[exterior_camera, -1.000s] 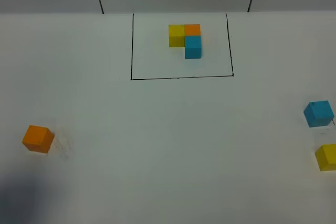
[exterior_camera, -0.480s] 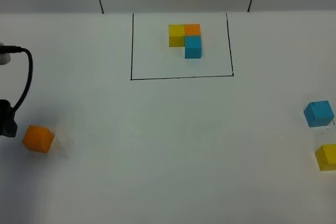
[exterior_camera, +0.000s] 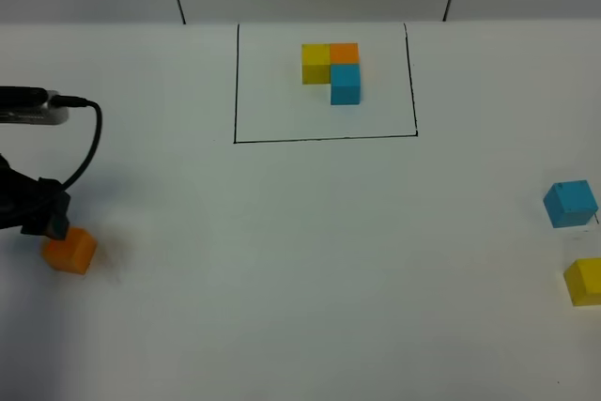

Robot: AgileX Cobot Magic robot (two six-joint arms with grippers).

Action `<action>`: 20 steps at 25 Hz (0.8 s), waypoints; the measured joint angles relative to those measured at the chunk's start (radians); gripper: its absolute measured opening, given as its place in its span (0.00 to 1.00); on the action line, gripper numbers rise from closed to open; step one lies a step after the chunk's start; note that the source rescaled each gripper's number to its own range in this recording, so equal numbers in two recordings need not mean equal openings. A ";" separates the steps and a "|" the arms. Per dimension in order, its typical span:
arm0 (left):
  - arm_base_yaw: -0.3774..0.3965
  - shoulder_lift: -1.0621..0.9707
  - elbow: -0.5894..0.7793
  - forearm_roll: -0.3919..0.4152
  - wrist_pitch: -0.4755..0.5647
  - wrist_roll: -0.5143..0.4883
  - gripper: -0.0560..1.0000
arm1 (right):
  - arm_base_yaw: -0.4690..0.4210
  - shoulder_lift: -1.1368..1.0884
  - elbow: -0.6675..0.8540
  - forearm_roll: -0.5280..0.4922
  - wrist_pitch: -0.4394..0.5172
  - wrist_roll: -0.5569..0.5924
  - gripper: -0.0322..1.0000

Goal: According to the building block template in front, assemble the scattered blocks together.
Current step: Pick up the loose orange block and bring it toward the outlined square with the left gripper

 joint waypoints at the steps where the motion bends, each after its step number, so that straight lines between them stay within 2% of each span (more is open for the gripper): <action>1: -0.017 0.015 0.000 0.000 -0.013 0.001 0.70 | 0.000 0.000 0.000 0.000 0.000 0.000 0.03; 6: -0.053 0.071 -0.001 -0.005 -0.082 -0.031 0.70 | 0.000 0.000 0.000 0.000 0.000 0.000 0.03; 14: -0.053 0.135 -0.001 0.060 -0.099 -0.094 0.70 | 0.000 0.000 0.000 0.000 0.000 0.000 0.03; 20: -0.054 0.196 -0.001 0.060 -0.127 -0.098 0.70 | 0.000 0.000 0.000 0.000 0.000 0.000 0.03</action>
